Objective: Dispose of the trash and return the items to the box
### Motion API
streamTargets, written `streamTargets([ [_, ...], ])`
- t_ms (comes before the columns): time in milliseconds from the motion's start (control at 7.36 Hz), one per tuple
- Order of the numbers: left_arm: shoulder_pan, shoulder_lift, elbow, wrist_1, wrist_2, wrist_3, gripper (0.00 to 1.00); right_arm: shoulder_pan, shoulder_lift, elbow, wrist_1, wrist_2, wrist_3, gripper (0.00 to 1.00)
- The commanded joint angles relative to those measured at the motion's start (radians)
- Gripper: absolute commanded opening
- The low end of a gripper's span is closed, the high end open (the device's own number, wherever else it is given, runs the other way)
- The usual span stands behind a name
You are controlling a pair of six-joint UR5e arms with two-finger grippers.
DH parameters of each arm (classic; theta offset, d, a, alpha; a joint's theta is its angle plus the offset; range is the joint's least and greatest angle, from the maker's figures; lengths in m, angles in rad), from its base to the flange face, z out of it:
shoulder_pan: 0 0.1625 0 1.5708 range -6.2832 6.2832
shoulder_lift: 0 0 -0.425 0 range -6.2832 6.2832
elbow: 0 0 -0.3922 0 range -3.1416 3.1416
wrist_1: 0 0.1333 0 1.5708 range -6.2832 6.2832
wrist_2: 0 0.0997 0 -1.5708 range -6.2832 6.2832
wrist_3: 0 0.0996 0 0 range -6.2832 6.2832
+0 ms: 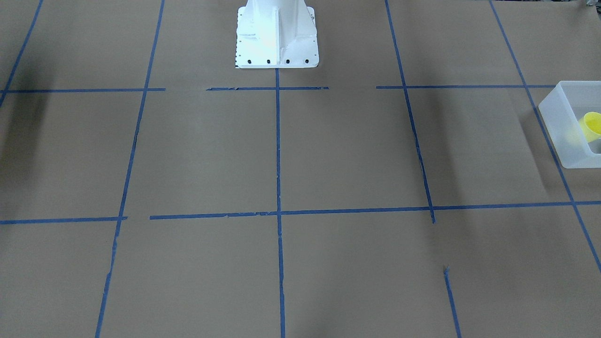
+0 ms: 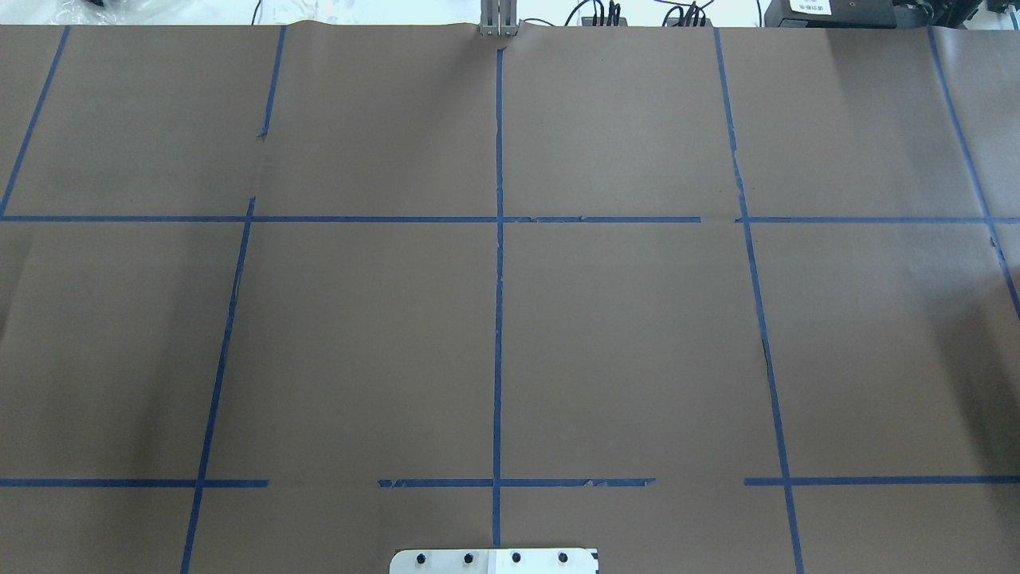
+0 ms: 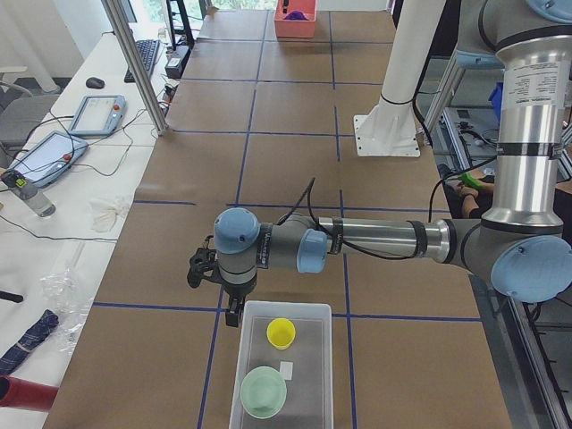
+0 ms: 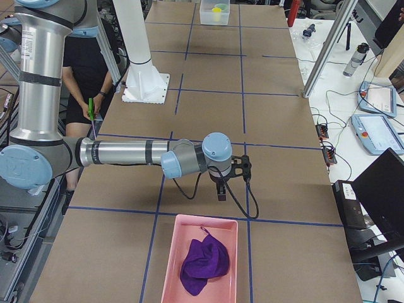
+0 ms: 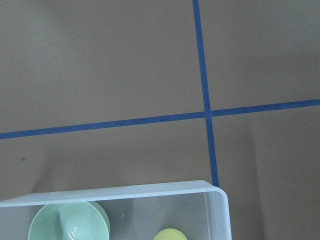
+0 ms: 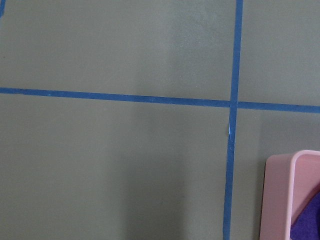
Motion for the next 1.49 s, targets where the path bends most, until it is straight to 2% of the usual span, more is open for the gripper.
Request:
streamTargets([
  [0, 0.002, 0.001, 0.000, 0.000, -0.006, 0.000, 1.00, 0.000, 0.000, 0.000, -0.001, 0.000, 0.000, 1.00],
  [951, 0.002, 0.003, 0.000, 0.000, -0.006, 0.000, 1.00, 0.008, -0.008, -0.020, -0.008, -0.011, -0.011, 1.00],
  [1359, 0.002, 0.006, -0.003, 0.000, -0.006, 0.000, 1.00, 0.078, -0.014, -0.066, -0.008, -0.015, -0.018, 1.00],
])
